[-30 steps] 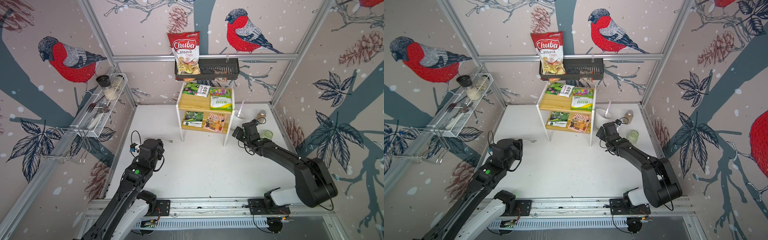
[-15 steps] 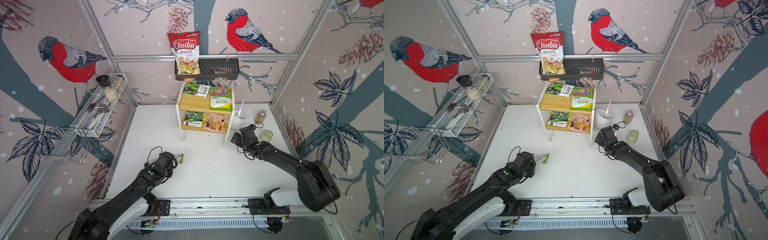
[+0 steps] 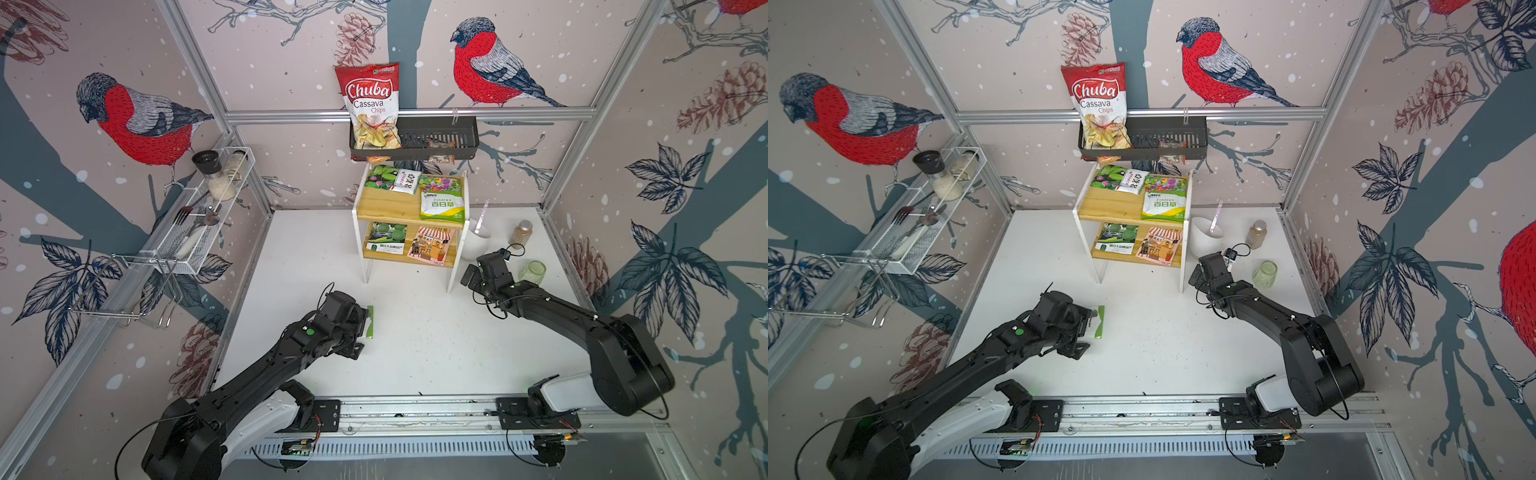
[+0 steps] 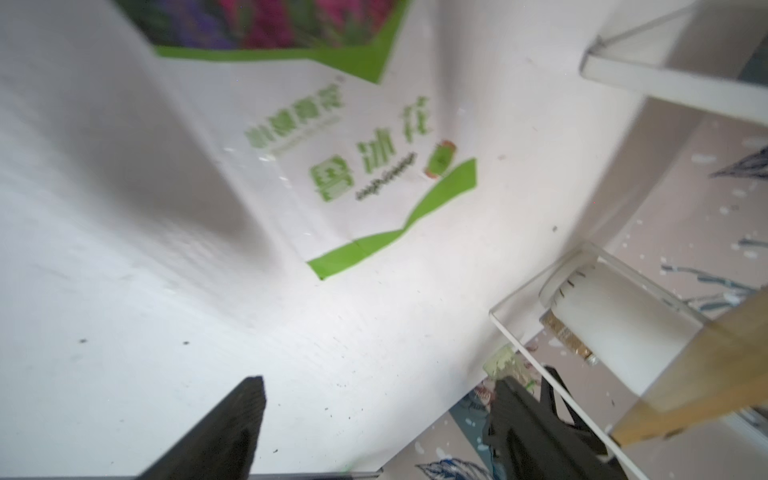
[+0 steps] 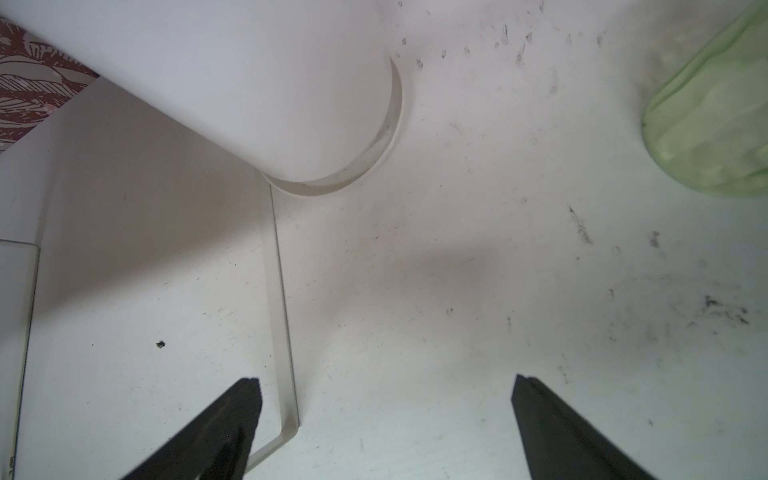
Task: Take the seed bag off the shelf
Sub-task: Place the seed packet at the center of the board, then adjust the shelf at the center of the board, then adjust the seed packet at the center of the board.
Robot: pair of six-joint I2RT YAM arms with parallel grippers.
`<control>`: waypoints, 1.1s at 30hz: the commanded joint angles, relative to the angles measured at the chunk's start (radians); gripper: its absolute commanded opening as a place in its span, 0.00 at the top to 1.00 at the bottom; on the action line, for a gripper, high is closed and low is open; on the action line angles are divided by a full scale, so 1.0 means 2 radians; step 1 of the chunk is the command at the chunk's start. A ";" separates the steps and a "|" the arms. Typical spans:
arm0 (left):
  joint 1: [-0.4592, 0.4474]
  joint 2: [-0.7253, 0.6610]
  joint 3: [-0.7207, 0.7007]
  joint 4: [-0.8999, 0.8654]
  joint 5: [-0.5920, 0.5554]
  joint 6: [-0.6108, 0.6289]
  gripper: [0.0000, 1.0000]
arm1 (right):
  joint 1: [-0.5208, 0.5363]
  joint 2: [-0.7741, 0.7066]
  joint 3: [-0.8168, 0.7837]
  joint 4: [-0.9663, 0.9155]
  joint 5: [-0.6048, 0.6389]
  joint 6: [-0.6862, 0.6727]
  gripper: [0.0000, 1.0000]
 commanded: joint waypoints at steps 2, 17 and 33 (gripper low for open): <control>0.054 0.098 0.094 -0.053 0.069 0.280 0.17 | 0.001 0.009 0.011 0.006 0.001 0.004 0.00; 0.029 0.288 0.307 -0.215 -0.164 0.733 0.10 | 0.000 0.017 0.023 -0.006 -0.004 -0.018 0.00; 0.032 0.248 0.143 -0.062 -0.188 0.674 0.10 | 0.001 0.048 0.041 -0.007 -0.018 -0.030 0.00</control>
